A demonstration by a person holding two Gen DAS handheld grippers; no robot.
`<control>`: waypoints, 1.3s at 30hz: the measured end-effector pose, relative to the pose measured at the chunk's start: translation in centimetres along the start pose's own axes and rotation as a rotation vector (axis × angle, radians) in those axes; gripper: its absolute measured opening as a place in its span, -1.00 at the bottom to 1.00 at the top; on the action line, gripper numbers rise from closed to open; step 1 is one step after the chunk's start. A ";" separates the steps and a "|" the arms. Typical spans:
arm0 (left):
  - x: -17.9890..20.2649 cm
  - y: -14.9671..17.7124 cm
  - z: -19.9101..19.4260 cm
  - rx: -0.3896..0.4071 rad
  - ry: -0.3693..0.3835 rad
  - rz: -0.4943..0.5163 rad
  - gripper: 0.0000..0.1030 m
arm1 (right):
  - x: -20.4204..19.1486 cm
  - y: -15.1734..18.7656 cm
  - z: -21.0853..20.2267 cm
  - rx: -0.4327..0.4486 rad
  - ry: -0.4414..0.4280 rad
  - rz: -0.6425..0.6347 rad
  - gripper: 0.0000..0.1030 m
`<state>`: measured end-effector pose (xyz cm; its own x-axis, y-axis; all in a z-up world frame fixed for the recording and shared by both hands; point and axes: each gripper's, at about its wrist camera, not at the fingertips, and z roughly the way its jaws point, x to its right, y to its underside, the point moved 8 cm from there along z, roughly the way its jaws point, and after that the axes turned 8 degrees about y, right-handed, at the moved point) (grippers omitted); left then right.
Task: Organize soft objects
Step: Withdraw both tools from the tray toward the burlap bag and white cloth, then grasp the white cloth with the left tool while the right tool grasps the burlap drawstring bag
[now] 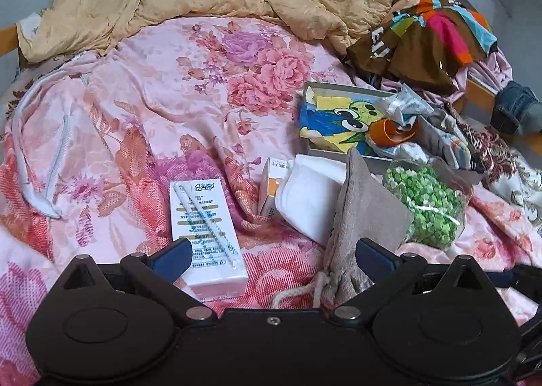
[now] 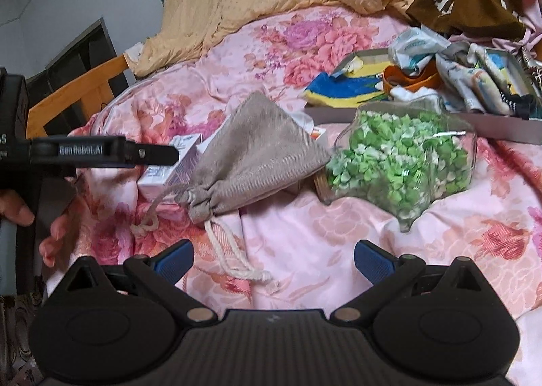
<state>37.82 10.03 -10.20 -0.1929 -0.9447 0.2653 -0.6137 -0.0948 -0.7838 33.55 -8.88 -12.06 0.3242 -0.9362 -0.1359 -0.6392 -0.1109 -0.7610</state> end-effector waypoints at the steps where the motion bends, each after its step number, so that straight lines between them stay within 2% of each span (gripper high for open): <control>1: -0.1 -0.1 0.1 0.005 0.004 -0.010 0.98 | 0.0 0.1 0.1 -0.004 0.000 0.000 0.99; 10: -0.6 0.0 0.8 0.011 0.024 -0.073 0.98 | -0.9 0.0 0.7 0.009 -0.034 -0.005 0.99; 15: -0.6 -0.6 0.7 0.037 0.075 -0.107 0.98 | -2.2 -0.3 0.8 0.062 -0.090 -0.015 0.99; 20: -0.3 -1.6 0.9 0.070 0.125 -0.152 0.98 | -3.2 -0.1 1.7 0.053 -0.133 -0.038 0.99; 25: -0.7 -2.0 1.9 0.089 0.170 -0.273 0.97 | -3.8 -0.2 2.2 0.066 -0.151 -0.059 0.99; 31: -1.5 -1.8 3.5 0.083 0.206 -0.449 0.95 | -2.9 -0.2 3.9 0.020 -0.172 0.028 0.99; 36: -1.8 -1.8 4.6 0.077 0.206 -0.506 0.92 | -2.0 -1.4 4.3 0.046 -0.205 0.097 0.99; 39: -2.3 -1.8 5.0 0.079 0.198 -0.542 0.77 | -1.3 -2.4 4.7 0.060 -0.240 0.159 0.98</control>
<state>43.18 10.78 -12.16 -0.0110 -0.6787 0.7344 -0.6074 -0.5788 -0.5441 37.90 -5.80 -13.08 0.3836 -0.8338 -0.3969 -0.6553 0.0571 -0.7532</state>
